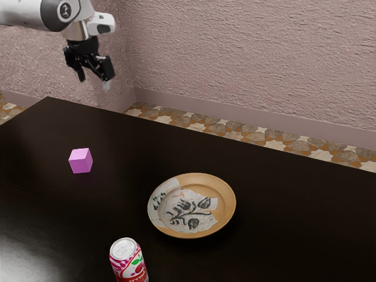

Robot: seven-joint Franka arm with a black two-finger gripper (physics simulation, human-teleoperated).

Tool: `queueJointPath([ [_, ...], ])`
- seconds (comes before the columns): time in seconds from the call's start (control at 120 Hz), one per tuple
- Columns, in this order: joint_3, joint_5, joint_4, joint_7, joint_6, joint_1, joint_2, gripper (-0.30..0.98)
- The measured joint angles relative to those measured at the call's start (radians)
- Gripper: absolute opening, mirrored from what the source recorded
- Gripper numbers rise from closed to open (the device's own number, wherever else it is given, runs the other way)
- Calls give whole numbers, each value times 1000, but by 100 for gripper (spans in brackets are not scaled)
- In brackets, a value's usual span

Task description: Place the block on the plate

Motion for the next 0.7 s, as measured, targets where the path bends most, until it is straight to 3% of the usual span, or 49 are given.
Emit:
queueJointPath([
  [0.133,24,-11,-3,18,-19,0,14,68],
  [0.258,73,-71,24,32,16,70,143,69],
  [0.7,72,-220,28,14,129,233,364,69],
])
